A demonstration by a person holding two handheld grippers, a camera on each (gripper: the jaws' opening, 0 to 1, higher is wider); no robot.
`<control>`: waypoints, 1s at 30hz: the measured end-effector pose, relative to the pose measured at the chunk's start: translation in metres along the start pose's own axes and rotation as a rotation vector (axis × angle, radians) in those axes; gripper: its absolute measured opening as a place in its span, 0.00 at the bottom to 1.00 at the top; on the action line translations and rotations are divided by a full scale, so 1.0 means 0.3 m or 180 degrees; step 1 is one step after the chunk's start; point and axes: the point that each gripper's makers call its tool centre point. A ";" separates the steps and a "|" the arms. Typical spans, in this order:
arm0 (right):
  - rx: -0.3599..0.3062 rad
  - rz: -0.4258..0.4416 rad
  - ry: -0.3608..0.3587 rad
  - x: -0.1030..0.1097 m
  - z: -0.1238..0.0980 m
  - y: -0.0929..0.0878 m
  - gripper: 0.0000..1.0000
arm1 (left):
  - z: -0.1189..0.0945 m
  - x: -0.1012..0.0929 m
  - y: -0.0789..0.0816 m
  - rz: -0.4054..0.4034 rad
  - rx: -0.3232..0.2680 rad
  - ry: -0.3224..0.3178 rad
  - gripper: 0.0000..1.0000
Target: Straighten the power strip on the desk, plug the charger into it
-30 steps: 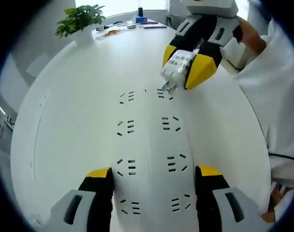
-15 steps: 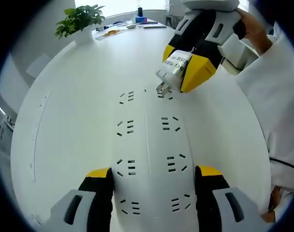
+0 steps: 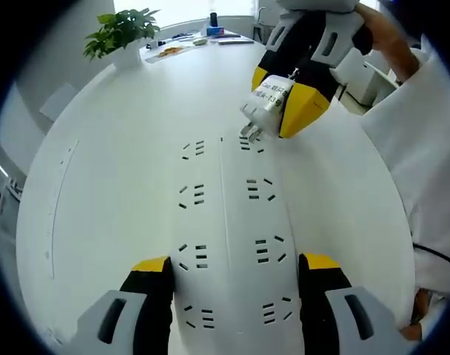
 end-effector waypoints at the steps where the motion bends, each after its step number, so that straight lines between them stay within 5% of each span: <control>1: 0.0014 -0.0003 0.0007 -0.001 0.001 -0.002 0.28 | 0.000 0.000 0.000 0.0002 -0.0002 0.0000 0.70; 24: 0.0375 -0.0045 -0.0337 0.015 0.009 0.064 0.28 | 0.002 -0.003 -0.001 0.0056 -0.0015 -0.0021 0.70; 30: 0.0335 0.0141 -0.0387 0.018 0.017 0.080 0.28 | 0.003 -0.003 -0.002 0.0075 -0.0030 -0.0032 0.70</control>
Point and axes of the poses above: the point that each gripper's makers call its tool centre point, and the gripper's own axes: z roughly forward along the fingers, x roughly to its left, y roughly out of its top, and after that the axes turned 6 degrees about y, right-handed
